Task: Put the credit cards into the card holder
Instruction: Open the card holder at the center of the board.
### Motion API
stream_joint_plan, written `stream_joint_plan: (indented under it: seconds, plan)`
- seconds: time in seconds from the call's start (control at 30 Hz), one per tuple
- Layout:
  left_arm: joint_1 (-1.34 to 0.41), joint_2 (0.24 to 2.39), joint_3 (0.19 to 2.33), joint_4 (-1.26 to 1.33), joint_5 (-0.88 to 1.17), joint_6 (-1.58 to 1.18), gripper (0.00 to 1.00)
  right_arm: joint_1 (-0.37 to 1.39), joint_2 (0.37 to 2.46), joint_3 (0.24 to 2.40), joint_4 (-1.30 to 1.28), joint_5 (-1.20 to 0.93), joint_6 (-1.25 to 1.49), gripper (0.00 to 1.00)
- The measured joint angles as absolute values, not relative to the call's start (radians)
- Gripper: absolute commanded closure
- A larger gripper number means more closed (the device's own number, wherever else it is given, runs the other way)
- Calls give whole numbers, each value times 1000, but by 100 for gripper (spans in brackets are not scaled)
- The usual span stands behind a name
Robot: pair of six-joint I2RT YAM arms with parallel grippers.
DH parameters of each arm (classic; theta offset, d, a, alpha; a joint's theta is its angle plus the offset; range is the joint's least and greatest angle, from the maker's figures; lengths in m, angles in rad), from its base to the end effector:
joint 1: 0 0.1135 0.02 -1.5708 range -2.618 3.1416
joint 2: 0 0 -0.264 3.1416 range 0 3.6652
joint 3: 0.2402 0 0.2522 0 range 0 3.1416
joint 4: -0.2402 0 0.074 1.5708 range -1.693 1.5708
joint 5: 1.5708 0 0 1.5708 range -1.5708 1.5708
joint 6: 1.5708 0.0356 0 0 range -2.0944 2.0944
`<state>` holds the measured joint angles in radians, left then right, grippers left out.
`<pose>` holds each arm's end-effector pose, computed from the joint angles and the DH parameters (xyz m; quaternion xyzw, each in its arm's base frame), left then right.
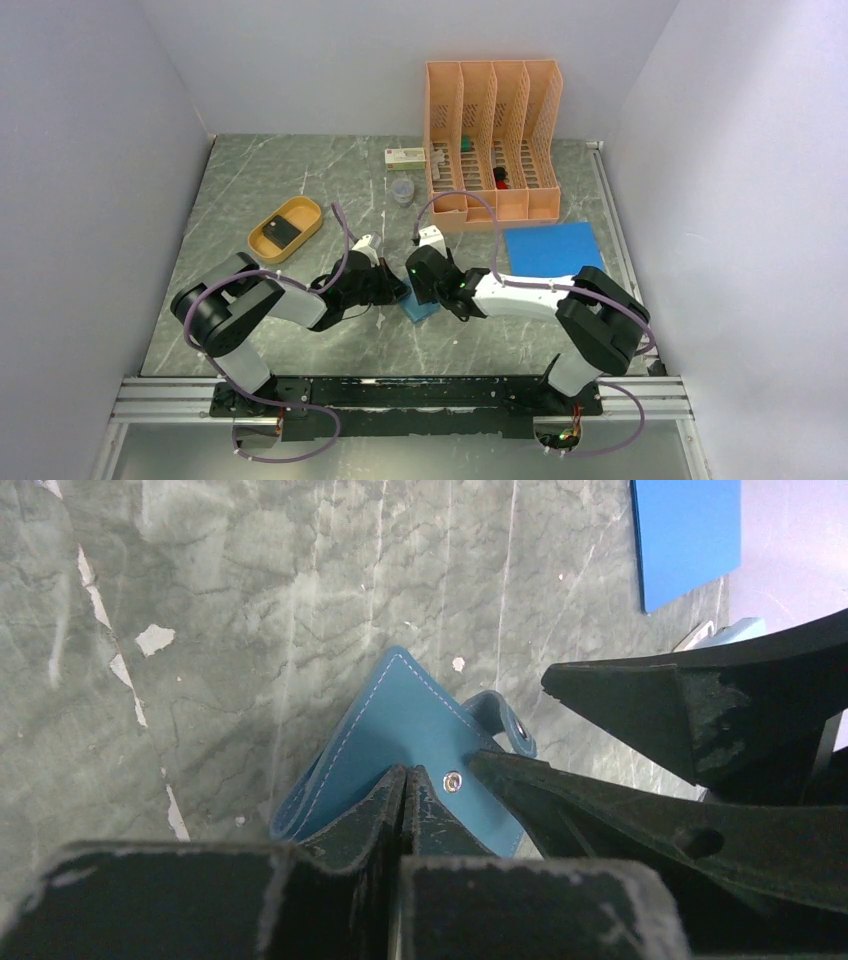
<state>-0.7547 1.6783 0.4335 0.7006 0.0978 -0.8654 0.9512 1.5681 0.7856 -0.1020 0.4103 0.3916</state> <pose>0.1996 -0.1925 0.1065 -0.0242 0.8701 -0.3846 0.3073 0.1874 0.2383 0.1648 -0.1887 0.9050 0.0547 0.3772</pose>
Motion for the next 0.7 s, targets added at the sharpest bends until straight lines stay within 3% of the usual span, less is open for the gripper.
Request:
stream_joint_plan:
  seconds: [0.27,0.37,0.6,0.7]
  plan:
    - [-754,1668,434,682,95,-860,95,939,1604,801,-94,407,379,78]
    - [-754,1664,434,678,95,-860,95,933,1604,801,-88,402,380,99]
    - [-754,1602,431,593,93,-851,95,924,1545,787,-93,384,379,100]
    - [-754,1530,417,517,94,-841,73,927,1470,771,-116,345,380,100]
